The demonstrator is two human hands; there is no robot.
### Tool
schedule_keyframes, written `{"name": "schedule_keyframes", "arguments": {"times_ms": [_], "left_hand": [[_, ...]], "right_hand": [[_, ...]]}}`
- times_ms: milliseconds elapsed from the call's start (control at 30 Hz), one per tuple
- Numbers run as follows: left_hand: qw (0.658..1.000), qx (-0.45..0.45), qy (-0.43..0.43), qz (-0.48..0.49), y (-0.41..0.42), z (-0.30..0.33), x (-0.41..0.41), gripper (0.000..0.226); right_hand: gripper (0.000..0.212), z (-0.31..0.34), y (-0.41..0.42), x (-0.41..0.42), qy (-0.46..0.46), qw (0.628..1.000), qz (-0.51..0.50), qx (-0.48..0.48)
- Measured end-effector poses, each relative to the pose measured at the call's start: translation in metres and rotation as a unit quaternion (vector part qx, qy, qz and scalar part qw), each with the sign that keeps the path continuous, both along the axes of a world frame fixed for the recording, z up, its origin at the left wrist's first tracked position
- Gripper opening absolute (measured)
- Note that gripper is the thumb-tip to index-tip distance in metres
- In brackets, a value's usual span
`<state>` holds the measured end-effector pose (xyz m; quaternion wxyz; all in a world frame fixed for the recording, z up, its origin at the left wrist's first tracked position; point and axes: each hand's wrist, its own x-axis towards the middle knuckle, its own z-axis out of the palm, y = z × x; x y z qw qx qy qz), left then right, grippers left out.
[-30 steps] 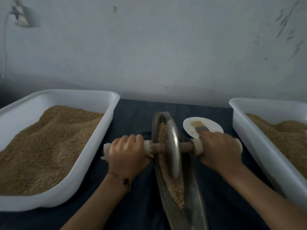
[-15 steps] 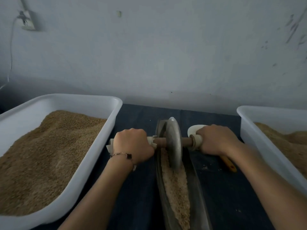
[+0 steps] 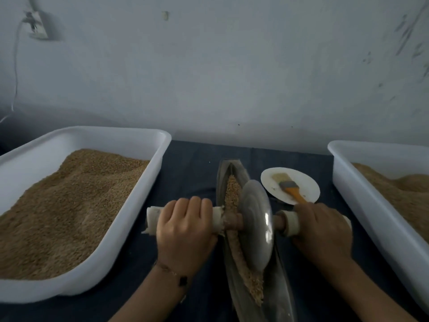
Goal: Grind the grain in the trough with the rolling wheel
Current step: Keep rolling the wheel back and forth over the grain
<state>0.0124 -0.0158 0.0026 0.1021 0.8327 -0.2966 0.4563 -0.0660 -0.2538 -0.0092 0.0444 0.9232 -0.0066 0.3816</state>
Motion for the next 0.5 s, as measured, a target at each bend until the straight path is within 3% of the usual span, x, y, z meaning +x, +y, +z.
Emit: {"name": "schedule_keyframes", "arguments": {"times_ms": [100, 200, 267, 333, 433, 500], "left_hand": [[0.995, 0.035, 0.094, -0.003, -0.003, 0.010, 0.015, 0.024], [0.966, 0.106, 0.228, 0.065, -0.011, 0.024, 0.051, 0.028], [0.944, 0.114, 0.302, 0.063, -0.019, 0.033, 0.074, 0.032], [0.917, 0.128, 0.372, 0.062, -0.025, 0.044, 0.092, 0.032], [0.861, 0.161, 0.478, 0.061, -0.029, 0.060, 0.104, 0.018], [0.845, 0.140, 0.514, 0.056, -0.024, 0.058, 0.101, 0.018]], "right_hand": [[0.036, 0.018, -0.003, 0.020, 0.115, 0.992, -0.054, -0.010], [0.012, 0.044, -0.014, 0.061, 0.286, 0.955, -0.072, 0.014], [0.004, 0.062, -0.021, 0.089, 0.391, 0.915, -0.072, 0.063], [0.011, 0.075, -0.024, 0.110, 0.486, 0.860, -0.084, 0.129], [0.016, 0.086, -0.022, 0.121, 0.555, 0.805, -0.090, 0.187], [0.016, 0.089, -0.016, 0.117, 0.537, 0.820, -0.099, 0.169]]}}
